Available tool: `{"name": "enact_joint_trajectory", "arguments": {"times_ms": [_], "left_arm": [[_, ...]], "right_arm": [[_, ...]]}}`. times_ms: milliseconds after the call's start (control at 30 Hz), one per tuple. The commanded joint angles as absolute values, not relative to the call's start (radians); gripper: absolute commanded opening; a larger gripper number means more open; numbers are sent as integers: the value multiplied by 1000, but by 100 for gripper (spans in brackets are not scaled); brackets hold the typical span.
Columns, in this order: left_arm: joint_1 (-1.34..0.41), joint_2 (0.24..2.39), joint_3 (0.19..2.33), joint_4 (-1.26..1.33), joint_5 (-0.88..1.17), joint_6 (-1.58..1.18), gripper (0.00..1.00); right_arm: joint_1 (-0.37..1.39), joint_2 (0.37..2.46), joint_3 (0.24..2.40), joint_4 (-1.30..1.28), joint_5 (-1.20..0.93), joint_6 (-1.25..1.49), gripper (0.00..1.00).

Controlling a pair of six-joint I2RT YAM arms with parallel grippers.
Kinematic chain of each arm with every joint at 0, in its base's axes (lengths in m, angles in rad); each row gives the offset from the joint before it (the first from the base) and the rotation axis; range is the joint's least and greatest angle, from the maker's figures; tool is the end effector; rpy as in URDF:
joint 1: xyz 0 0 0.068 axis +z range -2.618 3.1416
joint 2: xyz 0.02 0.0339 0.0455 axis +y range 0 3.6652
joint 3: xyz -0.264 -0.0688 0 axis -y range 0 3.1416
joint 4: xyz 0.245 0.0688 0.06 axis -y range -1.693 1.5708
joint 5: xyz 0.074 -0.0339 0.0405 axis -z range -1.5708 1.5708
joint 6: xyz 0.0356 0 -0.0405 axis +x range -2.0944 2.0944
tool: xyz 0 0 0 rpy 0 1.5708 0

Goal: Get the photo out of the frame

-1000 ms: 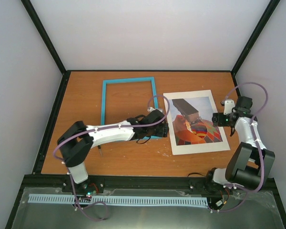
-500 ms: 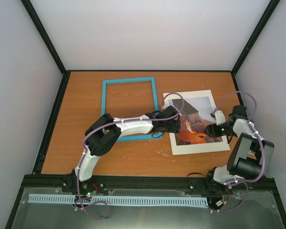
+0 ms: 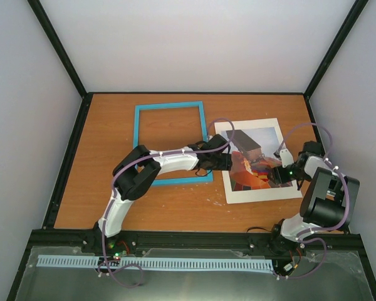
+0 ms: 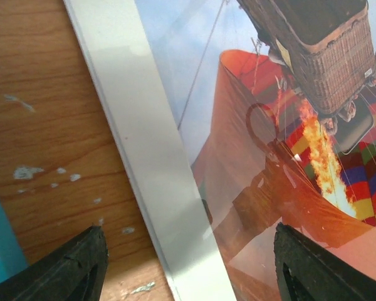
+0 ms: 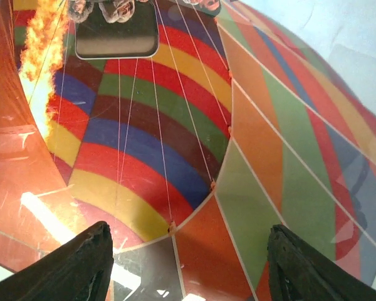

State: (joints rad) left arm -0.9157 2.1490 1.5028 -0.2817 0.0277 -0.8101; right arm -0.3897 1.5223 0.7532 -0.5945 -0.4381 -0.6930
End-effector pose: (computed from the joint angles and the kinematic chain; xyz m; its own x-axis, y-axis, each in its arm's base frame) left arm 0.2805 -0.3667 0.1473 -0.9177 0.0060 -0.3973 0.2003 0.8705 -0.4495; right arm 0.2341 -0.0798 0.1459 -0.8646 -0.2703 -0.4235 -0.3757 0.9075 0.1880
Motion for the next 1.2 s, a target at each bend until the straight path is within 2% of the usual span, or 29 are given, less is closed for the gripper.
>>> {"name": "enact_joint_trajectory", "arguments": {"times_ms": [0, 733, 1167], "left_arm": [[-913, 2186, 1549, -259, 63, -807, 72], [-924, 2173, 1587, -172, 174, -766, 64], [-928, 2229, 1645, -173, 202, -747, 63]], "right_arm": [[-393, 1551, 721, -573, -430, -707, 66], [-399, 1556, 719, -565, -422, -689, 65], [-548, 1476, 816, -629, -456, -696, 71]]}}
